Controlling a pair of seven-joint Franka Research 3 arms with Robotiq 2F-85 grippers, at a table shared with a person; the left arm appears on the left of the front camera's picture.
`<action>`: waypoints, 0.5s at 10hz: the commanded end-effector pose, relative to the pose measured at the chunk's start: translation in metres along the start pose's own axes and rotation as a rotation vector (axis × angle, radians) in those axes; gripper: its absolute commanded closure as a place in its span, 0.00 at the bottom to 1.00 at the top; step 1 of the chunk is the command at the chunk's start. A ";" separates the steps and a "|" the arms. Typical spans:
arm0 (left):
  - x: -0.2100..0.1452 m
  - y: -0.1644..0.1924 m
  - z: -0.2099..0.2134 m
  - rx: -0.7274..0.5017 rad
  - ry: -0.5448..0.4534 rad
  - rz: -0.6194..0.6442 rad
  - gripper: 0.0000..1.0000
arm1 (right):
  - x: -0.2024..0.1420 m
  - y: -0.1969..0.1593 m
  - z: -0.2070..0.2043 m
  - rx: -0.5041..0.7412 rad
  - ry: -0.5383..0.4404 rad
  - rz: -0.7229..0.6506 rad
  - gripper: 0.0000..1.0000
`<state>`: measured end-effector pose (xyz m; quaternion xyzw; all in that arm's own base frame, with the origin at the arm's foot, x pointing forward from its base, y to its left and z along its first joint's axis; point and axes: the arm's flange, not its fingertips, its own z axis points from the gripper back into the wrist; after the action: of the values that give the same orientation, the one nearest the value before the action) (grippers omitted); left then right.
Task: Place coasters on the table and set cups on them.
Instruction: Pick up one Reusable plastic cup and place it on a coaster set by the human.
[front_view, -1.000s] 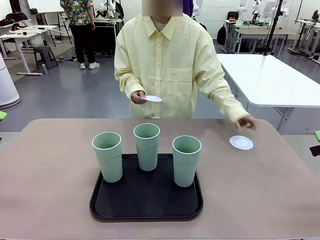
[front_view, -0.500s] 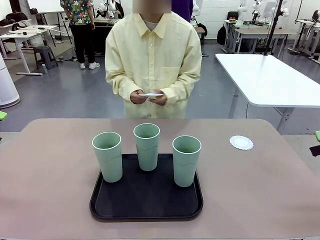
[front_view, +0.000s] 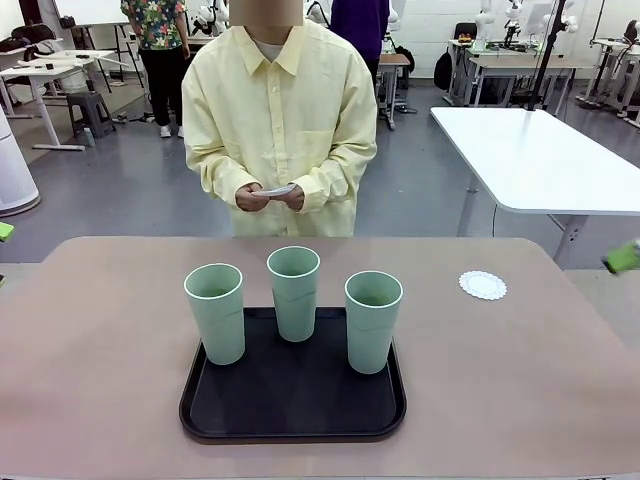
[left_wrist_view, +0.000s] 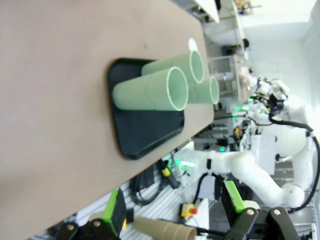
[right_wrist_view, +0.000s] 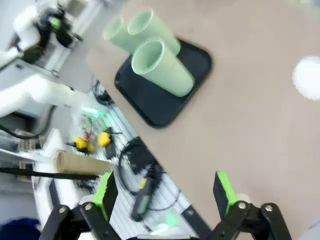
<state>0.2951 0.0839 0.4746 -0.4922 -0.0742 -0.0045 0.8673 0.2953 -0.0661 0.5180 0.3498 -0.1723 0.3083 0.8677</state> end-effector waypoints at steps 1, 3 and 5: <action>-0.002 0.002 0.001 -0.006 0.003 -0.013 0.00 | 0.064 0.003 -0.026 -0.128 0.056 0.353 0.00; -0.002 0.002 0.001 -0.006 0.003 -0.013 0.00 | 0.101 0.017 -0.073 -0.034 0.022 0.607 0.00; -0.002 0.002 0.001 -0.006 0.003 -0.013 0.00 | 0.120 0.021 -0.127 -0.137 0.184 0.699 0.00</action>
<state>0.2951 0.0841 0.4744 -0.4924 -0.0739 -0.0044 0.8672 0.3697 0.0819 0.5235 0.2126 -0.2288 0.5920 0.7430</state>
